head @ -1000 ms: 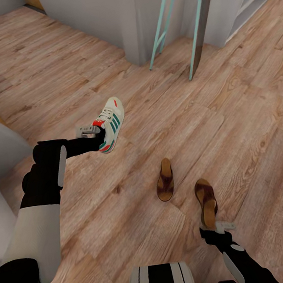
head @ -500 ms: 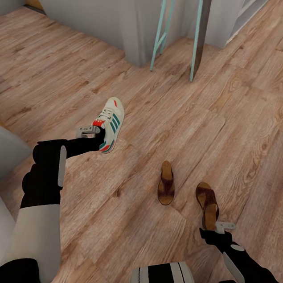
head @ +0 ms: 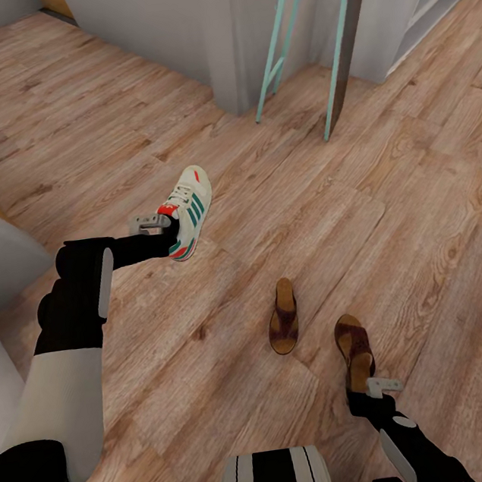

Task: Pick up the two gym shoes and the two sandals from the corridor floor and place them onto the hallstand (shoe rack) in the corridor, making sure they are on the rack and not on the floor. Arrange them so the two gym shoes are next to each other and the two sandals are next to each other.

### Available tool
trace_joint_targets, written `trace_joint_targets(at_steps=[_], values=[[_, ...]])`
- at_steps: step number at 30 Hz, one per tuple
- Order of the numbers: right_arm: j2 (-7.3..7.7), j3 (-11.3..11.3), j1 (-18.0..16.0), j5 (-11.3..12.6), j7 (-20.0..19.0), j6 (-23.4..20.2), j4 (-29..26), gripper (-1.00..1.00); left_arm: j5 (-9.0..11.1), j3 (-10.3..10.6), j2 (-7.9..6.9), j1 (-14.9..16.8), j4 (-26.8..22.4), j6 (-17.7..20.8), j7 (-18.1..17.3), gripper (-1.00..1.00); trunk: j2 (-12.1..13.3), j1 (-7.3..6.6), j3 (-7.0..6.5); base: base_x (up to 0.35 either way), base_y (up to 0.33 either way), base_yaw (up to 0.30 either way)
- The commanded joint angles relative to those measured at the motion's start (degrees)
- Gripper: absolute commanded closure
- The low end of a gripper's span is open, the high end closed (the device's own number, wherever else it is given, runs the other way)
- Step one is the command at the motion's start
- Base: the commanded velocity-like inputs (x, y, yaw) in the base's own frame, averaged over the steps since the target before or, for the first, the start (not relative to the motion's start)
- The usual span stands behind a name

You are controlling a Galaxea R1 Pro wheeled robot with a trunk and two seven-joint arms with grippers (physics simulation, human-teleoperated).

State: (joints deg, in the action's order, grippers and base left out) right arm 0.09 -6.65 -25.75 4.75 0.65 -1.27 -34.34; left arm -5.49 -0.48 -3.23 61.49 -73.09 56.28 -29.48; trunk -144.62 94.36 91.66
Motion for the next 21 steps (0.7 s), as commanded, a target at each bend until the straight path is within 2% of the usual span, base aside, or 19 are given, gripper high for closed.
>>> trace_joint_targets(at_steps=[1,15,21], values=[[0.0,0.06,0.0,0.52,0.05,-0.13,-0.09,1.0,-0.58,-0.05,0.01,0.03,-0.04,0.15,-0.58,1.0,-0.01,-0.01,0.03,0.002,0.0,0.0],[0.0,0.0,0.0,0.78,0.05,-0.13,-0.19,1.0,-0.58,-0.12,-0.1,0.03,-0.07,0.15,-0.5,1.0,-0.01,-0.01,0.03,0.0,0.0,0.0],[0.0,0.16,0.0,0.78,0.05,-0.13,-0.41,1.0,-0.58,-0.06,-0.11,0.03,-0.03,0.15,-0.49,1.0,0.07,-0.16,-1.3,0.0,0.0,0.0]])
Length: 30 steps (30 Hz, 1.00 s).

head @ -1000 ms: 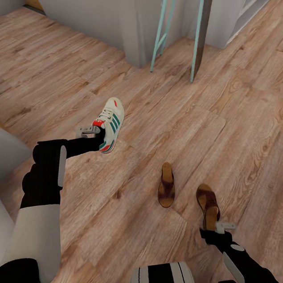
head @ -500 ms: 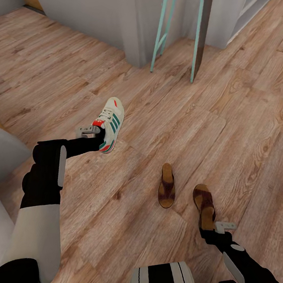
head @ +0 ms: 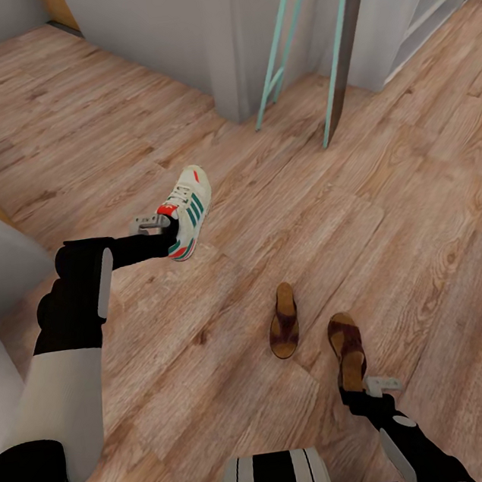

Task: Pick up the two gym shoes and the two sandals from the corridor floor and place them onto the hallstand (shoe rack) in the corridor, making sure they are on the rack and not on the floor. Arrange them so the two gym shoes are next to each other and the two sandals are next to each other.

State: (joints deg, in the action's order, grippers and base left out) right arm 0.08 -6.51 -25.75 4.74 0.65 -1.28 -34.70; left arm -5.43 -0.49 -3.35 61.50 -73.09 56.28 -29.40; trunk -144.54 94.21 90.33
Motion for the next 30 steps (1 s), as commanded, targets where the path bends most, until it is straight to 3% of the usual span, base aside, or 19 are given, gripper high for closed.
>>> trace_joint_targets(at_steps=[1,8,10,11,13,16,19,21,25,27,28,30], values=[[0.0,-0.01,0.0,0.8,0.06,-0.12,-0.07,1.0,-0.63,-0.05,0.01,0.03,-0.04,0.15,-0.57,1.0,0.01,-0.03,-0.2,0.0,0.0,0.0],[0.08,-0.06,0.0,0.72,0.11,-0.19,-2.3,1.0,-0.71,-0.05,-0.07,-0.25,-0.04,0.1,-0.47,1.0,0.1,-0.21,-1.75,0.0,0.0,0.0],[0.09,0.03,0.0,0.71,0.08,-0.2,-6.97,1.0,-0.78,-0.05,-0.08,-0.66,0.0,0.02,-0.42,1.0,0.13,-0.26,-2.19,0.0,0.0,0.0],[0.06,0.14,0.0,0.68,0.07,-0.15,-13.14,1.0,-0.99,-0.1,-0.08,-2.39,0.04,-0.53,-0.4,1.0,0.14,-0.29,-2.41,0.0,0.0,0.0],[0.08,0.12,0.0,0.71,0.06,-0.52,-15.94,1.0,-1.06,-0.16,-0.03,-4.95,0.37,-2.61,0.0,1.0,0.17,-0.34,-2.85,0.0,0.0,0.0],[0.06,0.16,0.0,0.64,0.11,-0.89,-19.92,1.0,-0.97,-0.19,0.07,-7.52,4.38,-8.38,2.5,1.0,0.21,-0.42,-3.52,0.0,0.0,0.0],[-0.04,0.23,0.0,0.4,0.14,-1.61,-25.48,1.0,-0.72,-0.2,0.15,-8.11,8.71,-13.17,3.87,1.0,0.25,-0.5,-4.18,0.0,0.0,0.0],[-0.08,0.33,0.0,0.3,0.14,-4.12,-27.6,1.0,-0.43,-0.21,0.21,-8.51,15.43,-16.65,4.3,1.0,0.27,-0.55,-4.63,0.0,0.0,0.0],[-0.08,0.33,0.0,0.24,0.15,-5.13,-28.09,1.0,0.51,-0.22,0.32,-8.91,23.93,-26.37,4.45,1.0,0.33,-0.65,-5.51,0.0,0.0,0.0],[-0.08,0.35,0.0,0.22,0.15,-5.29,-28.17,1.0,1.88,-0.26,0.3,-8.97,27.15,-29.55,4.46,1.0,0.35,-0.7,-5.96,0.0,0.0,0.0],[-0.08,0.36,0.0,0.23,0.15,-5.38,-28.22,1.0,3.6,-0.32,0.28,-9.0,32.2,-32.11,4.52,1.0,0.37,-0.73,-6.25,0.0,0.0,0.0],[-0.08,0.36,0.0,0.21,0.15,-5.39,-28.23,1.0,3.76,-0.35,0.27,-9.01,32.94,-33.18,4.53,1.0,0.39,-0.78,-6.85,0.0,0.0,0.0]])
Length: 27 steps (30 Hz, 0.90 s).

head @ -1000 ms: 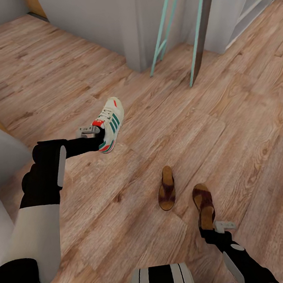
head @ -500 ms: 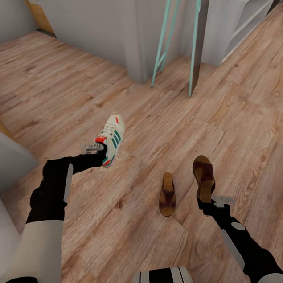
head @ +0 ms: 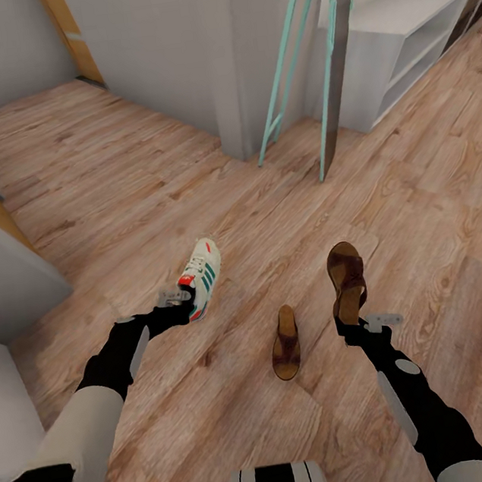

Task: Pick up the two gym shoes and the two sandals from the corridor floor and place them onto the hallstand (shoe rack) in the corridor, making sure they are on the rack and not on the floor. Arrange them so the two gym shoes are next to each other and the two sandals are next to each other.

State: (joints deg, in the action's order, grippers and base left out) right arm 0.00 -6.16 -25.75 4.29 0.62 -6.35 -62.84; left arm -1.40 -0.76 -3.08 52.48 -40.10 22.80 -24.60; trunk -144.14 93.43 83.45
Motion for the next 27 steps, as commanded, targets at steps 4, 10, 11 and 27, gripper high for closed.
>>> trace_joint_targets(at_steps=[4,10,11,27], values=[[0.0,0.01,0.0,0.65,0.17,-0.33,-0.09,1.0,-0.02,-0.11,-0.06,0.0,0.68,-1.28,-0.31,1.0,0.04,-0.11,-1.22,0.0,0.0,0.0],[0.0,0.01,0.0,0.71,0.17,-0.4,-0.13,1.0,0.15,-0.12,-0.01,-0.01,0.96,-1.43,-0.43,1.0,0.12,-0.26,-3.1,0.0,0.0,0.0],[0.0,0.01,0.0,0.71,0.17,-0.41,-0.12,1.0,0.15,-0.12,0.0,-0.01,1.29,-1.44,-0.44,1.0,0.14,-0.29,-3.42,0.0,0.0,0.0],[0.0,0.01,0.0,0.8,0.11,-0.42,0.05,1.0,0.23,-0.07,0.04,-0.01,5.16,-1.53,-0.51,1.0,0.35,-0.7,-8.46,0.0,0.0,0.0]])
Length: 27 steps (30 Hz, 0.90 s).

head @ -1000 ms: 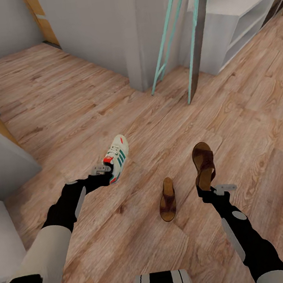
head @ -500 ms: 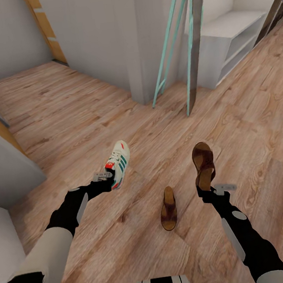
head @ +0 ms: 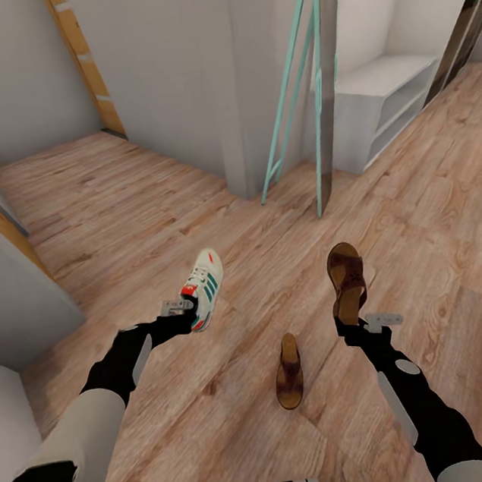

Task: Pick up the two gym shoes and the two sandals from the corridor floor and place them onto the hallstand (shoe rack) in the corridor, making sure they are on the rack and not on the floor. Arrange them so the two gym shoes are next to each other and the two sandals are next to each other.

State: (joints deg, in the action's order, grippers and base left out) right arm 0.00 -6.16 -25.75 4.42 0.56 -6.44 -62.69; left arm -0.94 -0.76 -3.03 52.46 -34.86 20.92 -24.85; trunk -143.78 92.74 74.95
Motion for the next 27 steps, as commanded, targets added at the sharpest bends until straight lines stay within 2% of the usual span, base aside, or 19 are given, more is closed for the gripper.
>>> trace_joint_targets(at_steps=[1,6,27], values=[[0.0,0.01,0.0,0.67,0.16,-0.33,-0.1,1.0,-0.18,-0.06,0.06,0.01,-0.04,0.35,-0.27,1.0,0.0,-0.03,-0.28,0.0,0.0,0.0],[0.0,0.05,0.0,0.68,0.14,-0.34,-0.13,1.0,-0.15,-0.09,0.47,0.01,0.25,0.35,-0.21,1.0,0.07,-0.16,-1.85,0.0,0.0,0.0],[0.0,0.01,0.0,0.68,0.14,-0.33,-0.12,1.0,-0.11,-0.08,0.58,-0.26,2.07,0.35,-0.21,1.0,0.35,-0.7,-8.47,0.0,0.0,0.0]])
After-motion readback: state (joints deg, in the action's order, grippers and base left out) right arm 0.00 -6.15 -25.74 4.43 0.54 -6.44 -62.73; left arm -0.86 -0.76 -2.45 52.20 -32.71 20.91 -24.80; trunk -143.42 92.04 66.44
